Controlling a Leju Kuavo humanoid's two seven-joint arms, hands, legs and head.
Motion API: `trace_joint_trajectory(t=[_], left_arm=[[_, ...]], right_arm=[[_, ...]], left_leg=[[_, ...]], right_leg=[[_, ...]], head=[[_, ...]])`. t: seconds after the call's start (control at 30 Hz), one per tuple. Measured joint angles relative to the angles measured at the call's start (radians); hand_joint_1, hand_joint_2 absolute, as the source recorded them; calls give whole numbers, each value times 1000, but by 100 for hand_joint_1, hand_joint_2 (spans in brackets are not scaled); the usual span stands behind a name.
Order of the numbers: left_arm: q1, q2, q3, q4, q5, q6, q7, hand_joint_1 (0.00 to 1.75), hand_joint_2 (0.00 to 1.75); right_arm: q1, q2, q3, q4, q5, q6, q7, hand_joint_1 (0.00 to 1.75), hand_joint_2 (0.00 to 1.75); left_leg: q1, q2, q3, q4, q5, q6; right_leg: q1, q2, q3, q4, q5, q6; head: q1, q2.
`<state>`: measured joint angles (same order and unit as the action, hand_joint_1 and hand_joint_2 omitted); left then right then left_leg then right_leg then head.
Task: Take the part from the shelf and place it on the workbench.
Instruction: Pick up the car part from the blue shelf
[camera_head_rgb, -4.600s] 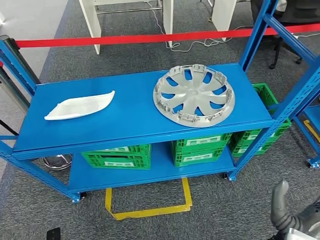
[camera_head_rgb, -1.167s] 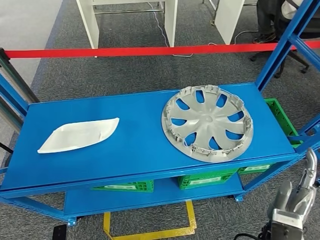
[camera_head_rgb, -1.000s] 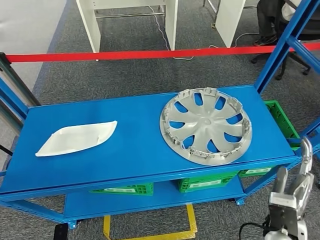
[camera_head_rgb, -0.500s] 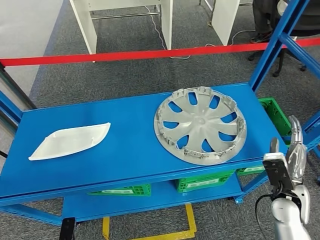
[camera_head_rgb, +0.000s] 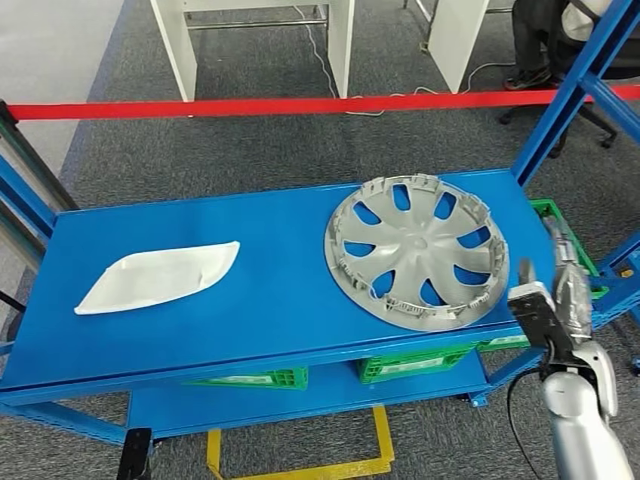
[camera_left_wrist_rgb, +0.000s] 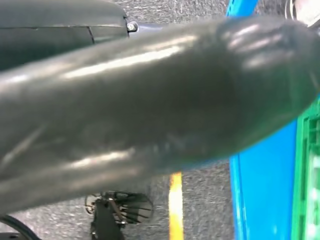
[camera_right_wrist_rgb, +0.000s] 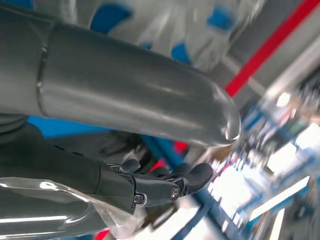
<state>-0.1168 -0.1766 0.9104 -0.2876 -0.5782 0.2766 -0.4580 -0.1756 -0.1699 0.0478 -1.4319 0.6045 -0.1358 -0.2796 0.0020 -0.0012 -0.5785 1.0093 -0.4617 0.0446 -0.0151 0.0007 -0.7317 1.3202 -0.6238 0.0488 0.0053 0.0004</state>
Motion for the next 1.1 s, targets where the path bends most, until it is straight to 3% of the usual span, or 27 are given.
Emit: trace_joint_trajectory(t=[0.1, 0.13, 0.17, 0.23, 0.27, 0.3, 0.37, 0.4, 0.43, 0.47, 0.53, 0.57, 0.6, 0.73, 0.8, 0.87, 0.9, 0.93, 0.97, 1.03, 1.1], left_arm=[[0, 0, -3, 0, -3, -2, 4, 0, 0], [-1, 0, -6, 0, -4, -3, 6, 0, 0], [-3, 0, -11, 0, -7, -5, 10, 0, 0], [-6, 0, -23, 2, -16, -7, 20, 0, 0], [-8, 0, -28, 3, -20, -8, 25, 0, 0], [-9, 0, -32, 4, -24, -8, 29, 0, 0], [-10, -1, -37, 5, -26, -8, 32, 0, 0], [-10, -1, -39, 6, -27, -8, 33, 0, 0], [-9, -2, -41, 7, -27, -8, 33, 0, 0], [-10, -2, -42, 8, -27, -8, 33, 0, 0], [-10, -1, -45, 8, -28, -9, 33, 0, 0], [-10, -1, -45, 8, -28, -9, 33, 0, 0], [-10, -1, -46, 8, -29, -9, 34, 0, 0], [-11, -2, -53, 8, -35, -9, 40, 0, 0], [-15, -3, -56, 8, -38, -8, 45, 0, 0], [-17, -6, -59, 8, -40, -8, 48, 0, 0], [-16, -8, -60, 9, -41, -8, 48, 0, 0], [-15, -10, -61, 9, -42, -8, 48, 0, 0], [-15, -11, -61, 9, -41, -7, 48, 0, 0], [-14, -14, -61, 10, -39, -6, 48, 0, 0], [-12, -17, -61, 10, -36, -5, 47, 0, 0]], right_arm=[[-15, -6, 22, 14, -3, 30, -1, 0, 0], [-33, -12, 43, 26, -4, 51, -1, 0, 0], [-71, -20, 82, 47, -3, 80, 1, 0, 0], [-164, -33, 191, 92, 0, 151, 6, 0, 0], [-207, -36, 242, 111, 1, 179, 11, 0, 0], [-235, -36, 282, 124, 1, 200, 15, 0, 0], [-269, -33, 334, 146, 1, 213, 23, 0, 0], [-280, -31, 358, 157, 1, 217, 25, 0, 0], [-288, -29, 376, 165, 1, 220, 27, 0, 0], [-295, -27, 391, 172, 1, 221, 27, 0, 0], [-312, -23, 413, 182, 0, 220, 28, 0, 0], [-320, -22, 423, 186, 1, 219, 28, 0, 0], [-327, -22, 434, 191, 4, 218, 30, 0, 0], [-351, -10, 483, 212, 45, 199, 61, 0, 0], [-366, 3, 512, 229, 78, 172, 87, 0, 0], [-373, 16, 542, 250, 112, 145, 113, 0, 0], [-371, 23, 555, 260, 126, 132, 125, 0, 0], [-368, 32, 565, 268, 138, 113, 138, 0, 0], [-364, 43, 572, 274, 150, 89, 154, 0, 0], [-353, 68, 582, 280, 176, 28, 185, 0, 0], [-333, 96, 590, 281, 199, -28, 206, 0, 0]], left_leg=[[0, 0, 1, 0, 0, 0], [1, 0, 2, 1, -1, -1], [-1, -1, -1, 5, -3, -7], [-3, -3, -13, 35, -24, -29], [-4, -3, -31, 76, -47, -40], [-2, -2, -58, 135, -77, -47], [0, -2, -124, 266, -126, -52], [1, -2, -144, 300, -127, -52], [1, -2, -147, 295, -109, -50], [0, -2, -133, 253, -73, -46], [-3, -2, -79, 120, 2, -35], [-4, -2, -57, 67, 20, -31], [-6, -2, -45, 36, 25, -29], [-2, -2, -39, 13, 22, -18], [1, -1, -36, 7, 25, -10], [1, -1, -35, 7, 24, -7], [1, -2, -35, 8, 24, -7], [1, -3, -35, 8, 23, -7], [1, -5, -34, 9, 22, -7], [0, -6, -32, 12, 18, -12], [-3, -6, -34, 16, 15, -20]], right_leg=[[-1, 0, -2, -3, 16, 1], [-2, 0, 16, -44, 47, 1], [-3, 0, 51, -119, 82, -2], [-6, 2, 121, -260, 139, -21], [-7, 3, 139, -294, 144, -32], [-8, 3, 140, -295, 143, -40], [-6, 3, 141, -295, 142, -45], [-5, 3, 143, -295, 141, -46], [-4, 3, 145, -295, 140, -47], [-4, 3, 148, -295, 138, -47], [-1, 3, 153, -295, 133, -44], [0, 2, 153, -294, 132, -41], [2, 1, 152, -295, 131, -37], [3, 0, 142, -287, 120, -18], [2, 0, 101, -205, 74, -13], [3, 0, 35, -72, 23, -10], [3, 0, 10, -29, 16, -9], [3, 0, 2, -22, 28, -8], [3, -1, 13, -57, 59, -10], [3, -2, 73, -192, 130, -15], [6, -1, 117, -282, 154, -22]], head=[[0, 0], [0, 0], [-1, 0], [-5, 0], [-7, 0], [-8, 0], [-9, 0], [-9, 0], [-10, 0], [-10, 0], [-10, 0], [-9, 0], [-9, 0], [-7, 0], [-5, 0], [-4, 0], [-4, 0], [-3, 0], [-3, 0], [-4, 0], [-4, 0]])
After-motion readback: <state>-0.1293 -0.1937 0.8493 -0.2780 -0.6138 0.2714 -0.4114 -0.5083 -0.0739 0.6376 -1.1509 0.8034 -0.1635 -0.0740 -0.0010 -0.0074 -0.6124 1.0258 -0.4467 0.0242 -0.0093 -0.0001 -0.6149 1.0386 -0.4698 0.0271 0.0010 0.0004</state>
